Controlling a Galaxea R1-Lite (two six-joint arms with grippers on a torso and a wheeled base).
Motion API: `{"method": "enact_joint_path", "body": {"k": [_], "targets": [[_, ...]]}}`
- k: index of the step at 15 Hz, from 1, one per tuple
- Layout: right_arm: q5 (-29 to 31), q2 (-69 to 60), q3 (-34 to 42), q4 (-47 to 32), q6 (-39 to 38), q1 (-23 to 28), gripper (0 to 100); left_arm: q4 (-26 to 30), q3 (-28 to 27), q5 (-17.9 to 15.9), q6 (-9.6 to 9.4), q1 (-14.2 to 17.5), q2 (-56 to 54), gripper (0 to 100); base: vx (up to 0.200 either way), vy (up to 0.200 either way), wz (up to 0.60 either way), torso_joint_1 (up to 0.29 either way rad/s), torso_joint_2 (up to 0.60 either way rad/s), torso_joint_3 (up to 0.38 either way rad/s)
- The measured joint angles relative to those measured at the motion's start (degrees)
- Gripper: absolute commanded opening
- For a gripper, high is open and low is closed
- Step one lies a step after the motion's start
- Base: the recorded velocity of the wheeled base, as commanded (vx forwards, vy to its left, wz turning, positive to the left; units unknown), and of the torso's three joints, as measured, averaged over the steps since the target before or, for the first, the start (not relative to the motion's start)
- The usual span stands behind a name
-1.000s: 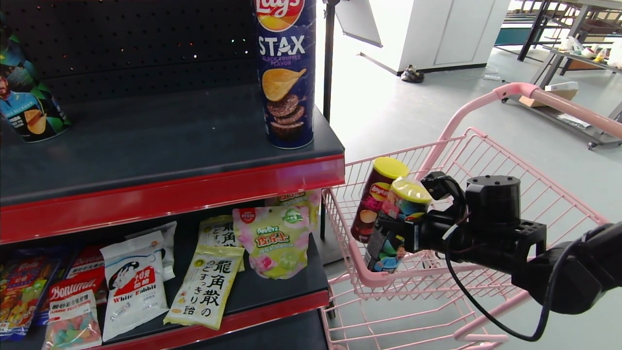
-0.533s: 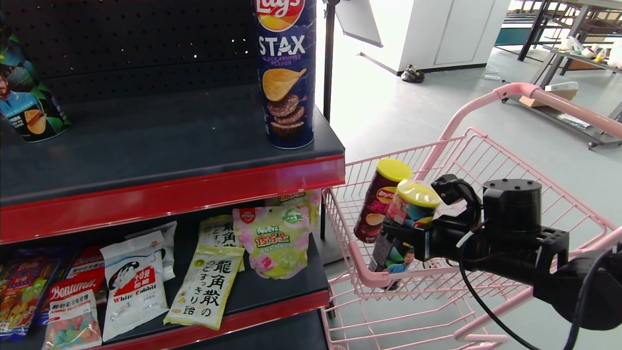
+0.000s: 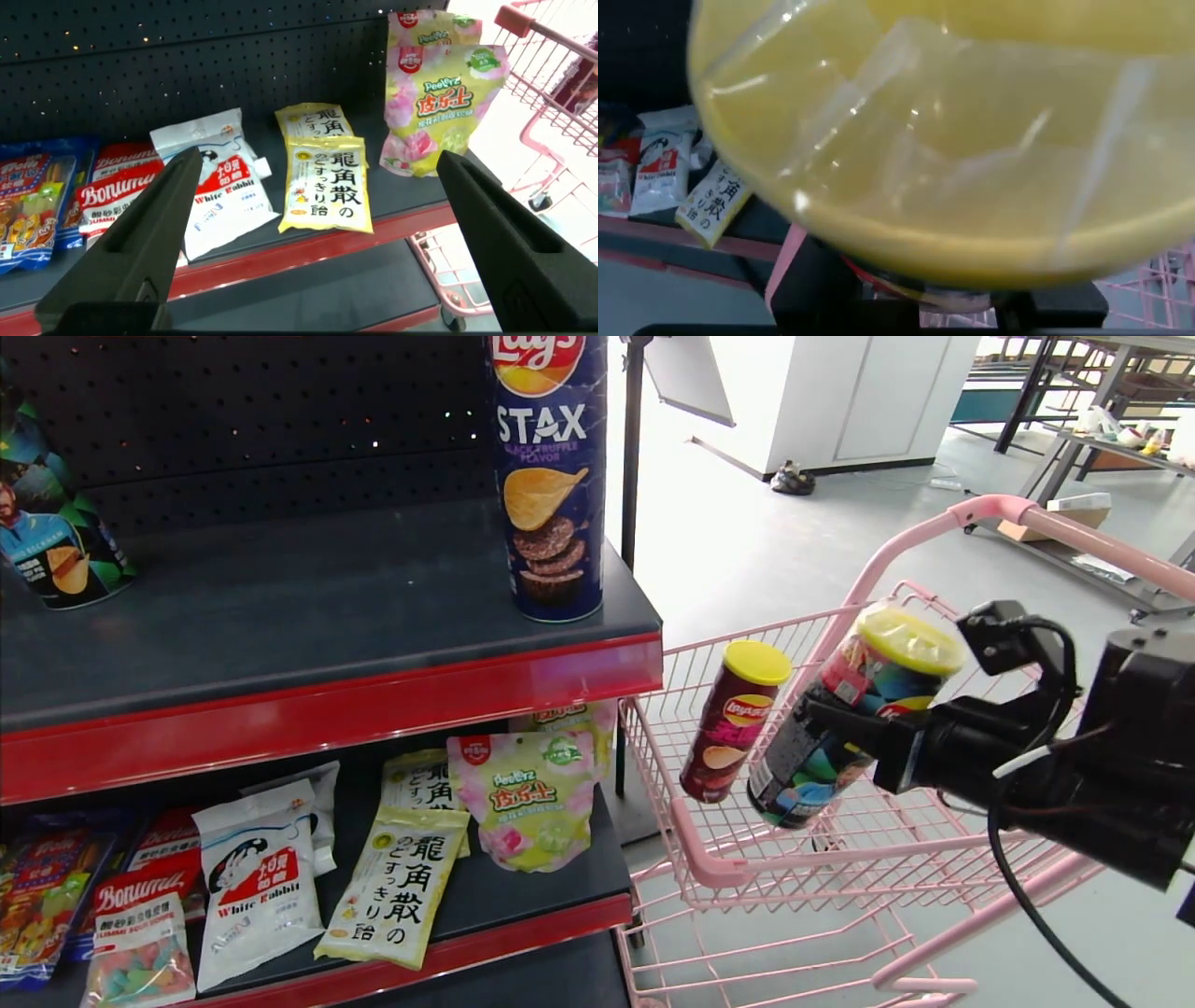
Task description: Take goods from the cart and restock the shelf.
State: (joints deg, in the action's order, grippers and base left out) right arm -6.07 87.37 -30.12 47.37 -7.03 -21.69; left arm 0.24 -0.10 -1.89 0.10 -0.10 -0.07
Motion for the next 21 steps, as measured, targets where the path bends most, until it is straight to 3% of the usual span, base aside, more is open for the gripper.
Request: {"method": "enact_joint_path", "body": {"k": [4,7,10,13,17,21], "targets": [[0.55,-5.86,-9.64,-11.57,4.14,3.01,0,0.0,0.0,-0.05,-0.02,0.02,0.0,100,0.0,0.0,0.0,0.0,0.0,0.0],[1.91,-13.06,-17.99,-32.27,7.66,3.69,0,0.0,0.0,-0.02,0.01,0.02,0.0,100,0.0,0.0,0.0,0.0,0.0,0.0],[6.47,-23.54,-21.14,-48.96,10.93,3.83,0,0.0,0.0,0.0,-0.02,0.0,0.0,100,0.0,0.0,0.0,0.0,0.0,0.0],[9.26,-36.71,-18.33,-59.11,12.69,4.61,0,0.0,-0.06,-0.05,-0.02,0.0,0.0,100,0.0,0.0,0.0,0.0,0.0,0.0],[11.42,-52.64,-9.87,-68.3,15.74,9.35,0,0.0,-0.04,-0.05,-0.02,0.0,0.0,100,0.0,0.0,0.0,0.0,0.0,0.0],[11.81,-59.15,-6.8,-69.4,16.12,11.52,0,0.02,0.0,-0.05,-0.05,-0.01,0.0,100,0.0,0.0,0.0,0.0,0.0,0.0]]}}
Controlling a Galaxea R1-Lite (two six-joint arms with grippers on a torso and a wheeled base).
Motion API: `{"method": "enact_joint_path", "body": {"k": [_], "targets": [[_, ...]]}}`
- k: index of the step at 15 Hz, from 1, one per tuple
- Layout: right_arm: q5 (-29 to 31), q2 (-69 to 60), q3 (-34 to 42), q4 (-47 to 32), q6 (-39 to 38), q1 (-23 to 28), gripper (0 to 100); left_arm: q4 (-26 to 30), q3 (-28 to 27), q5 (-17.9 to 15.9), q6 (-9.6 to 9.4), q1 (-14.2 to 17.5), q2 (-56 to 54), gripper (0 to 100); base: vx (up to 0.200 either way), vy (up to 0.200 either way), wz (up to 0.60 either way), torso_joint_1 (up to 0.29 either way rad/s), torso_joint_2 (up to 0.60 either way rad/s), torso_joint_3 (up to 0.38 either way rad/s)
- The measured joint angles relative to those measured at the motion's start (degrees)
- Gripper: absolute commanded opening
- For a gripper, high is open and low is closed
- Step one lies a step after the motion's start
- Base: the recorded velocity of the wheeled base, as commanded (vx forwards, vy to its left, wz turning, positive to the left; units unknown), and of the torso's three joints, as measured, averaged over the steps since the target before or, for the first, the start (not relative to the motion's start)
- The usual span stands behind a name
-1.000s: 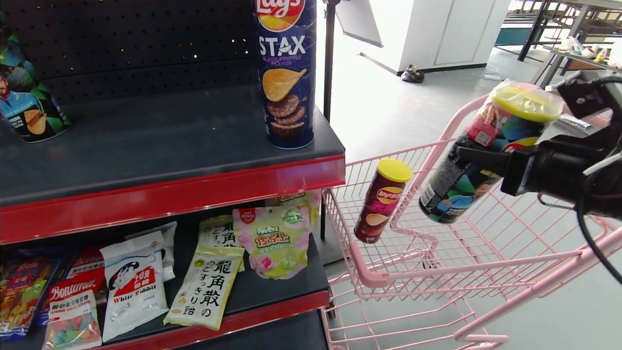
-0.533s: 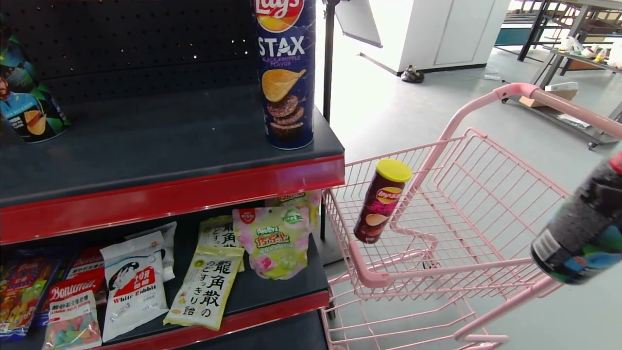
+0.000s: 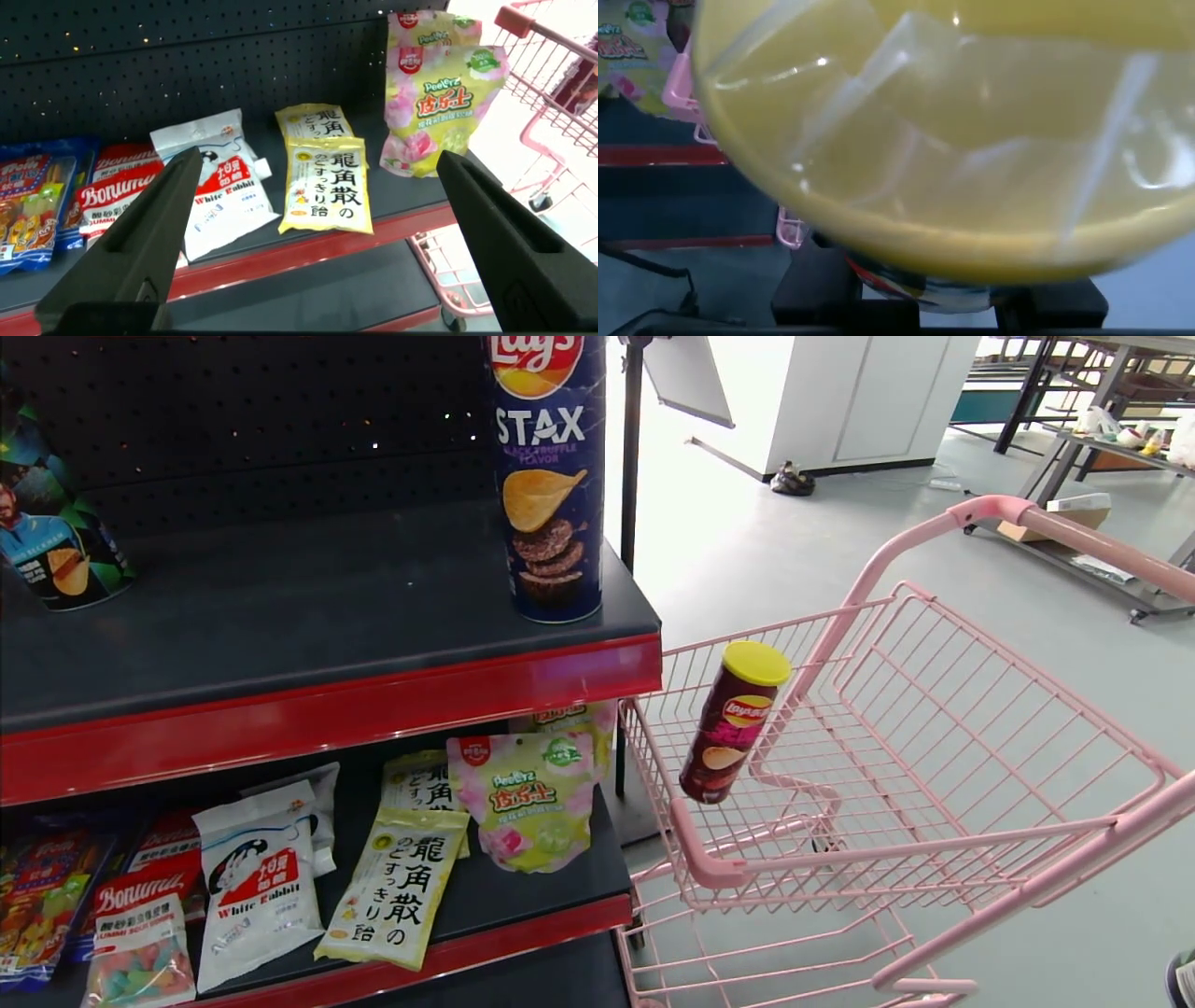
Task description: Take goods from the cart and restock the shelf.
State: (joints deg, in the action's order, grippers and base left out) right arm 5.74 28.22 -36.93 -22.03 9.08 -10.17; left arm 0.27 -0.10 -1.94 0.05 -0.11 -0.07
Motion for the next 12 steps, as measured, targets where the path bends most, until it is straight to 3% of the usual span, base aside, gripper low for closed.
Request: {"method": "enact_joint_path", "body": {"k": [4,12], "targets": [[0.02,-1.55,0.93,0.09,0.17,0.24,0,-0.02,-0.01,0.0,0.0,0.04,0.0,100,0.0,0.0,0.0,0.076,-0.32,-0.251],[0.06,-2.65,2.56,0.16,1.29,0.44,0,-0.05,0.0,0.0,0.02,0.04,0.0,100,0.0,0.0,0.0,0.162,-0.53,-0.37]]}}
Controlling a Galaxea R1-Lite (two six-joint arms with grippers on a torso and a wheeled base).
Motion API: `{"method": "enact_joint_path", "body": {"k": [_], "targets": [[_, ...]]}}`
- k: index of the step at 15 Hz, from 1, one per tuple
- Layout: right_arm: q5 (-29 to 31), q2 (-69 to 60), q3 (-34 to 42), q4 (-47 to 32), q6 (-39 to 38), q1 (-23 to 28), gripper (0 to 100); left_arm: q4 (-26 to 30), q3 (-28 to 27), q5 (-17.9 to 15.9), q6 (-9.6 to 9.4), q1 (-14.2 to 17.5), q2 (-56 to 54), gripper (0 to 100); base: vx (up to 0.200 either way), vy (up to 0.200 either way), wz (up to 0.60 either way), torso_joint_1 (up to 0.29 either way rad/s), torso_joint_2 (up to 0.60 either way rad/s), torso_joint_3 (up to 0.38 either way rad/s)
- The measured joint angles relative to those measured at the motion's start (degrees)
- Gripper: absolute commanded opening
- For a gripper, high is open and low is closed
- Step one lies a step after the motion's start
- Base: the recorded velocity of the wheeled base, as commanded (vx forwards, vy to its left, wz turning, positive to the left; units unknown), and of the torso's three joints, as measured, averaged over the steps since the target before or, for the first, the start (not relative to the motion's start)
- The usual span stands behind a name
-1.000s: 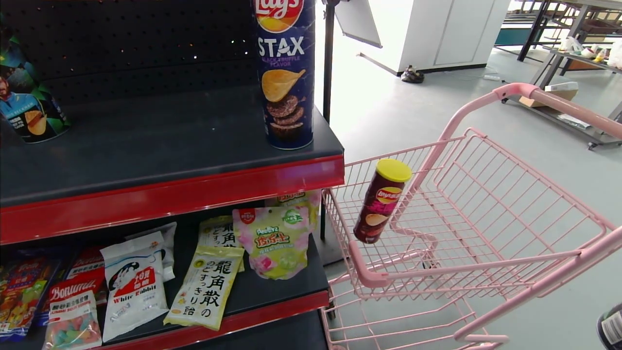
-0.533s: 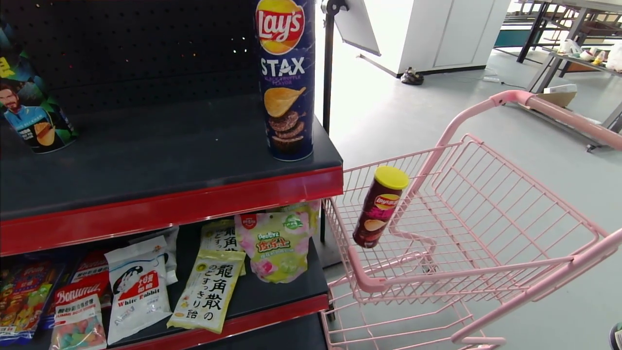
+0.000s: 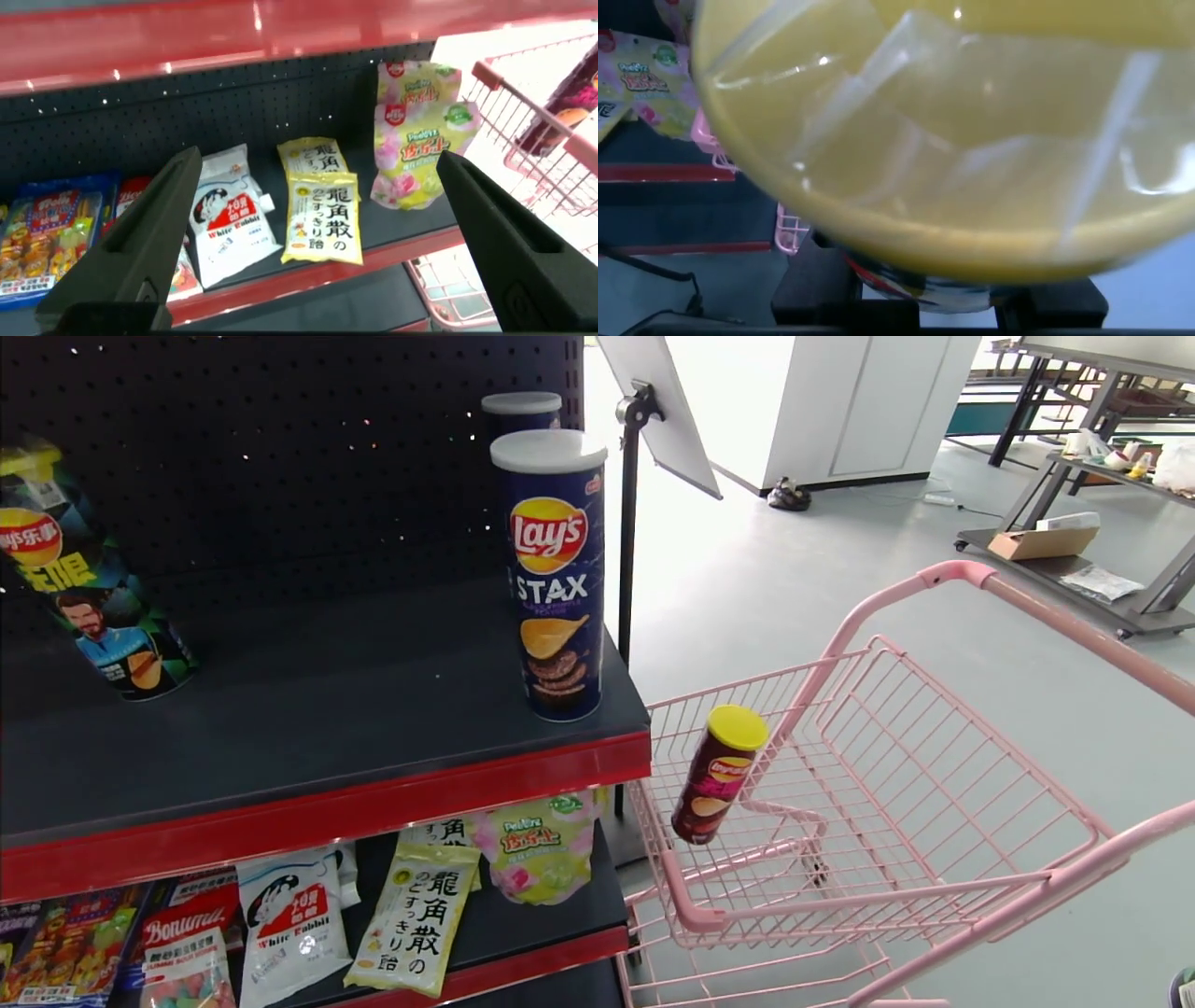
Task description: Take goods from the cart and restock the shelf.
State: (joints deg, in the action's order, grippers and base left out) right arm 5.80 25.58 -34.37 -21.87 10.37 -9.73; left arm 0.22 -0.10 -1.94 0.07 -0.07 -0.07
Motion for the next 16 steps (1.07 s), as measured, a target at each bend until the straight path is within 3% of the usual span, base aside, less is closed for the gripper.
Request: {"method": "enact_joint_path", "body": {"k": [6,16], "targets": [[0.0,-0.15,0.06,0.0,1.3,0.0,0,0.05,0.0,0.02,0.0,-0.02,0.0,100,0.0,0.0,0.0,0.203,-0.56,-0.358],[-0.06,-0.59,0.17,0.0,1.72,-0.02,0,0.05,0.0,0.0,0.0,-0.02,0.0,100,0.0,0.0,0.0,0.159,-0.38,-0.224]]}}
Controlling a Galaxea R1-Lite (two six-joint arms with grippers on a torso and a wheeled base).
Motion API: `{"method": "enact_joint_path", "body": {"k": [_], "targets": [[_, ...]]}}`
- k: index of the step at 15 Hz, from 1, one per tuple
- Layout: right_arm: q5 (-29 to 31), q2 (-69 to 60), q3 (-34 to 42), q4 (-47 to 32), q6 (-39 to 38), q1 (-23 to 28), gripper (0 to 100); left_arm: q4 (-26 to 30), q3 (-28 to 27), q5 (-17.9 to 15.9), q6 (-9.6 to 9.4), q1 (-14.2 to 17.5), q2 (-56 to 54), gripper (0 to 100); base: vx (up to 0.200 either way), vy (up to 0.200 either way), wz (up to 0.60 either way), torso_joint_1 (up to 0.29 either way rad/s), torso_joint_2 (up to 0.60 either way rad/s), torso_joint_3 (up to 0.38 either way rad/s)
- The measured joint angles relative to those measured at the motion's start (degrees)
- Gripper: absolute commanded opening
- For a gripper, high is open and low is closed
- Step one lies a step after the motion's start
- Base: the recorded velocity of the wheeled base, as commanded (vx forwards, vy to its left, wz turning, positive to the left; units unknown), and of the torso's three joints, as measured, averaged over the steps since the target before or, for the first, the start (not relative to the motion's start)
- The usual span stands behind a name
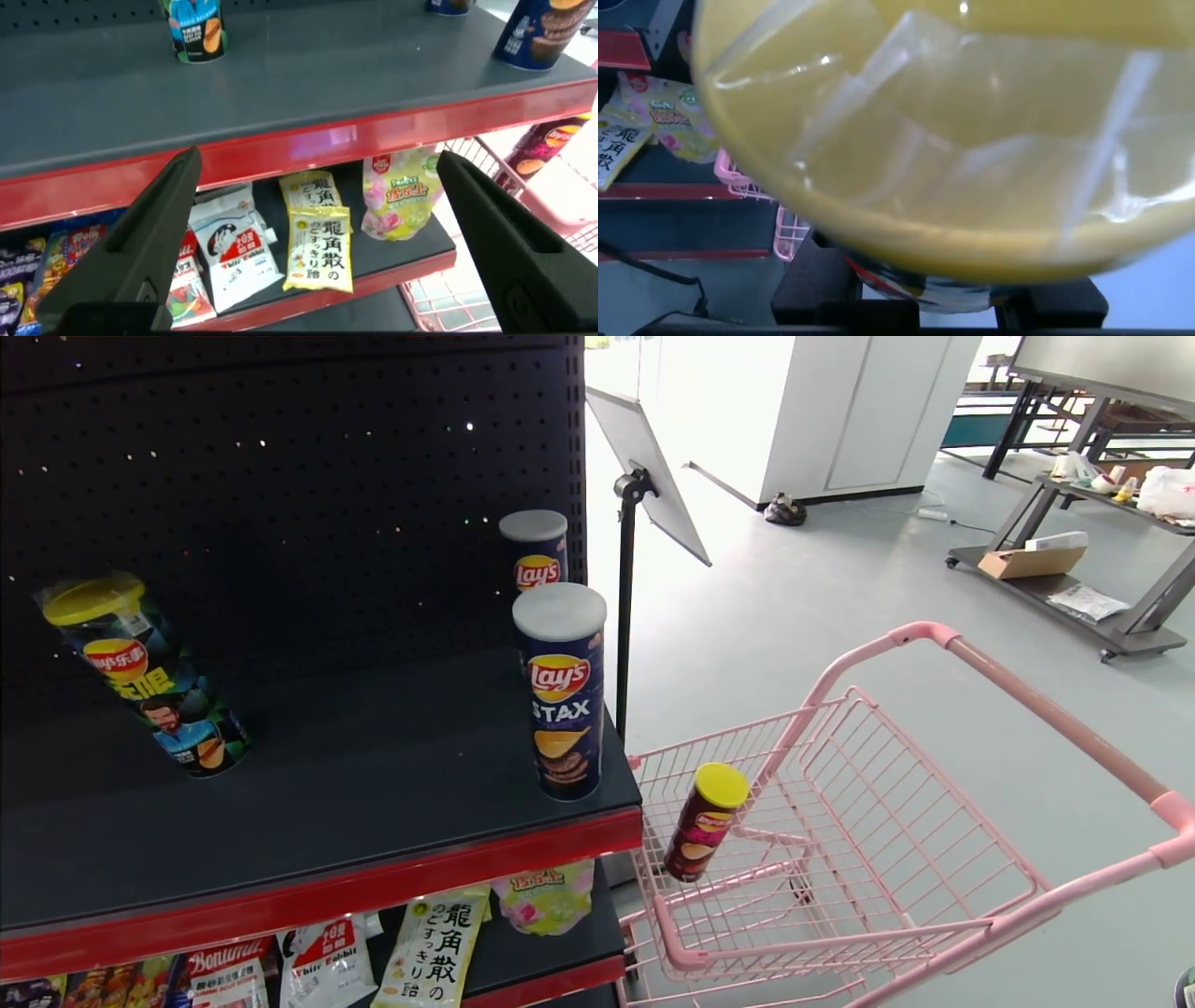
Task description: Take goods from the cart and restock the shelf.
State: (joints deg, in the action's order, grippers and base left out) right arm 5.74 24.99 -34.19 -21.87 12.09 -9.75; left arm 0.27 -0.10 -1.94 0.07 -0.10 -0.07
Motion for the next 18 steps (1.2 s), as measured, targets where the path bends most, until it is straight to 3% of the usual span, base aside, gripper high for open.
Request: {"method": "enact_joint_path", "body": {"k": [4,7,11,18], "targets": [[-0.02,0.06,0.1,0.0,0.0,-0.02,0,0.0,-0.04,0.0,0.0,0.0,0.0,100,0.0,0.0,0.0,0.143,-0.34,-0.186],[0.02,0.04,0.55,0.23,0.3,0.0,0,0.0,-0.04,0.0,0.0,0.0,0.0,100,0.0,0.0,0.0,0.012,-0.02,-0.017],[0.09,-0.13,1.4,0.45,0.39,0.02,0,-0.02,0.02,0.0,-0.02,0.05,0.0,100,0.0,0.0,0.6,0.005,-0.01,0.004],[-0.27,-1.79,3.02,0.55,0.74,-0.02,0,-0.02,0.0,0.0,0.0,0.02,0.0,100,0.0,0.0,0.0,0.0,0.0,0.0]]}}
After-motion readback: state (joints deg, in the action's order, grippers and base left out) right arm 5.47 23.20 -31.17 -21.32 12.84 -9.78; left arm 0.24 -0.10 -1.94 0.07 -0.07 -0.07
